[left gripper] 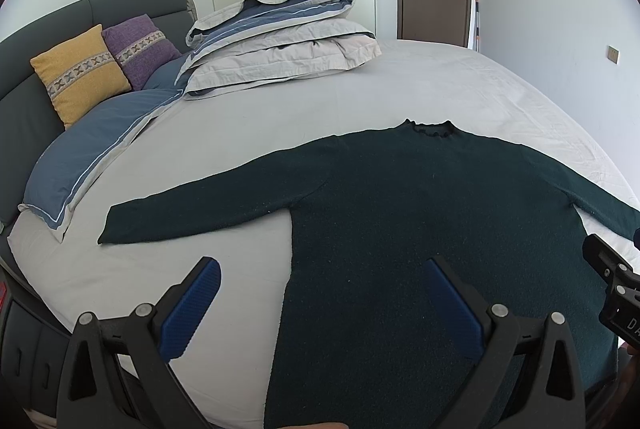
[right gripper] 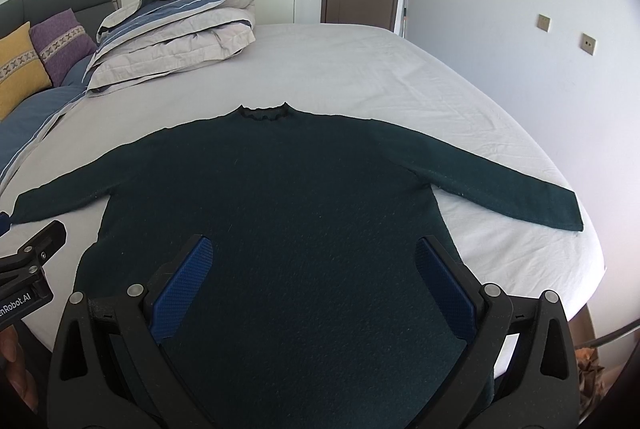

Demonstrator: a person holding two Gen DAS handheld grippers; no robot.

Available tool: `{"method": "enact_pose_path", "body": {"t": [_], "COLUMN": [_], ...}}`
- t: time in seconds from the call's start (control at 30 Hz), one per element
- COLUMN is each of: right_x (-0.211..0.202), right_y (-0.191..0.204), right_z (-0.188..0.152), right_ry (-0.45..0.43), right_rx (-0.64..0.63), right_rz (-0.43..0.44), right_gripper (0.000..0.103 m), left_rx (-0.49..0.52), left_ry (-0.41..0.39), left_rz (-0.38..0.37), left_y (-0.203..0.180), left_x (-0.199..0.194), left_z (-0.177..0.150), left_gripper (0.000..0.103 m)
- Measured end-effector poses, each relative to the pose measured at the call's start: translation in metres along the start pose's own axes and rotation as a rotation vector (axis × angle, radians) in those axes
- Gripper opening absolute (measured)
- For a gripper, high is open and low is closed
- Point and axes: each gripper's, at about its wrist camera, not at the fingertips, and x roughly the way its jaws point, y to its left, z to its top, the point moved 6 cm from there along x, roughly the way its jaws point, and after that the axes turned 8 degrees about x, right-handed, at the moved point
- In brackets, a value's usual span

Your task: Fold small clothes

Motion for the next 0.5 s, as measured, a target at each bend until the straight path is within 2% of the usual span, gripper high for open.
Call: {"method": "enact_pose_path", "body": {"t": [0.5], "right_x": [0.0022], "right_y": [0.0033], "right_z": [-0.0005], "right_ry": [0.013], "right_rx": [-0.008], "right_rz": [0.001], "right_gripper": [0.103], "left_rx": [-0.002], "left_ry": [0.002], "left_rz": [-0.002], "left_y": [-0.0007], "left_x": [0.001], "left_z": [-0.0032], "left_gripper": [0.103]}}
